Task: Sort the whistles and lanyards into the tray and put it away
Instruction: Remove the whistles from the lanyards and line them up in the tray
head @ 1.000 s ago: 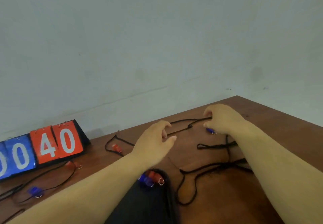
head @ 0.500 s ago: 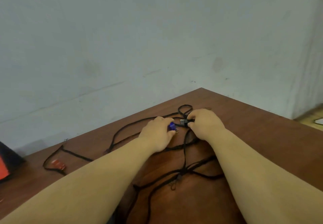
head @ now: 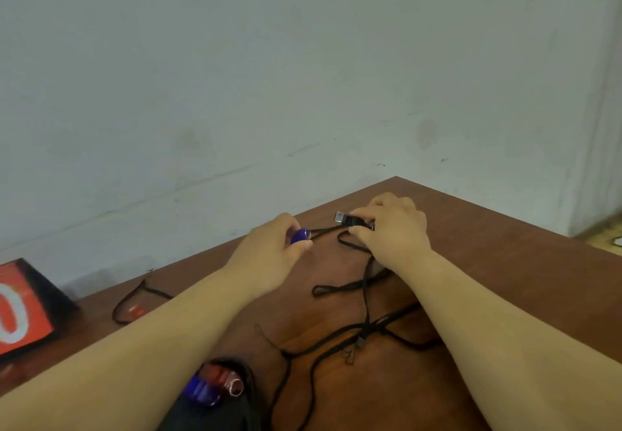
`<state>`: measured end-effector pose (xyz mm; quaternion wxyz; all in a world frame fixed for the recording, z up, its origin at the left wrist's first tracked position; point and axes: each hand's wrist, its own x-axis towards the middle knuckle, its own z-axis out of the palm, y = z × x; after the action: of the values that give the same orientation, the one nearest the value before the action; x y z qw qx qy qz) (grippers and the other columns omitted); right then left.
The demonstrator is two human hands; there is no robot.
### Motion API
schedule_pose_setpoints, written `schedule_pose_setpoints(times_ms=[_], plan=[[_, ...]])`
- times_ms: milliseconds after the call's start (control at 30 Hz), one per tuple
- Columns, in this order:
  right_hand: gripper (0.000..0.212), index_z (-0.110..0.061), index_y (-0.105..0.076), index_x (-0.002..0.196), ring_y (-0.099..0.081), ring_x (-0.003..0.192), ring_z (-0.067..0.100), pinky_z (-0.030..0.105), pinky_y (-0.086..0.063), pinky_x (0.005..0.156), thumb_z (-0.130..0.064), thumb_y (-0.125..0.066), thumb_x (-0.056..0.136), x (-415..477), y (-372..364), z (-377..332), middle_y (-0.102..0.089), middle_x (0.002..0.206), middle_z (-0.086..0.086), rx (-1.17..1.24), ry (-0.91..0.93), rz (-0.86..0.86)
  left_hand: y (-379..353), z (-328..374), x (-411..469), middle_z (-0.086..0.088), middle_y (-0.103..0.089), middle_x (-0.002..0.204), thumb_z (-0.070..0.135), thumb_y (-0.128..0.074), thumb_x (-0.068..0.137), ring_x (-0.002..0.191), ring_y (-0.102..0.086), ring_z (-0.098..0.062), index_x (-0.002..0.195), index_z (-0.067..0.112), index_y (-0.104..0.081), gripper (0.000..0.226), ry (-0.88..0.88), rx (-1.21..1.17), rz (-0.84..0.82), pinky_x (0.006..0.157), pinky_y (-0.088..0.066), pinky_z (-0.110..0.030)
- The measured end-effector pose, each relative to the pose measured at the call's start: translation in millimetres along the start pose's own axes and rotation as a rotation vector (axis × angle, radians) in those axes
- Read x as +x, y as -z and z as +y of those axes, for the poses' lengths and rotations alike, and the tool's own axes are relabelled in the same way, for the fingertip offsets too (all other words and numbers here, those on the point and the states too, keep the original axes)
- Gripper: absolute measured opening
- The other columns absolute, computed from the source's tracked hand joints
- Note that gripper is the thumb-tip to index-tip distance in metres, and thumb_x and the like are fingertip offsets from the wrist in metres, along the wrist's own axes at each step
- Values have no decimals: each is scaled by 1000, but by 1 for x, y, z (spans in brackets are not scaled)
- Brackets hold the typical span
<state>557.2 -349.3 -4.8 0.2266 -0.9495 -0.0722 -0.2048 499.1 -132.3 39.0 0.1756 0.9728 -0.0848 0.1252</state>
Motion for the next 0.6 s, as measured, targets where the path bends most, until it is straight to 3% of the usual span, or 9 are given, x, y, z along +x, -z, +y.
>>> schedule_pose_setpoints(times_ms=[67, 167, 233, 333, 433, 600], plan=[[32, -46, -67, 126, -47, 118, 18, 32, -42, 93, -51, -62, 95, -8, 12, -17, -61, 125, -13, 98, 146, 5, 29, -11, -25, 16, -64, 100, 42, -64, 97, 93, -60, -4, 101, 34, -58, 11, 22, -68, 34, 73, -41, -18], [30, -38, -69, 126, -53, 97, 1, 12, -41, 82, -39, -65, 97, -35, 28, -55, -65, 108, -19, 303, 334, -151, 68, -34, -77, 17, -69, 96, 42, -69, 93, 91, -64, 0, 95, 38, -62, 9, 61, -124, 43, 80, -44, -20], [27, -38, -70, 123, -57, 92, -4, 12, -44, 80, -38, -67, 96, -57, 34, -84, -64, 100, -27, 378, 404, -225, 89, -50, -117, 22, -70, 93, 46, -70, 91, 89, -64, 5, 95, 39, -64, 10, 109, -132, -3, 83, -48, -22], [25, -39, -72, 118, -60, 90, -2, 20, -50, 79, -40, -70, 93, -79, 37, -132, -67, 94, -24, 355, 481, -291, 112, -74, -173, 29, -66, 90, 46, -72, 91, 81, -61, 6, 94, 37, -65, 11, 178, -116, -68, 73, -46, -21], [28, -39, -71, 118, -61, 94, -2, 28, -55, 87, -46, -69, 91, -90, 35, -180, -69, 103, -22, 313, 511, -362, 127, -96, -208, 17, -67, 82, 47, -72, 90, 74, -61, 7, 95, 38, -65, 12, 226, -101, -113, 69, -47, -20], [25, -38, -72, 113, -61, 94, -5, 22, -52, 86, -43, -71, 89, -115, 23, -240, -68, 101, -23, 341, 506, -411, 132, -132, -236, 15, -66, 81, 43, -77, 87, 74, -60, 12, 93, 37, -65, 15, 271, -149, -102, 67, -44, -16]])
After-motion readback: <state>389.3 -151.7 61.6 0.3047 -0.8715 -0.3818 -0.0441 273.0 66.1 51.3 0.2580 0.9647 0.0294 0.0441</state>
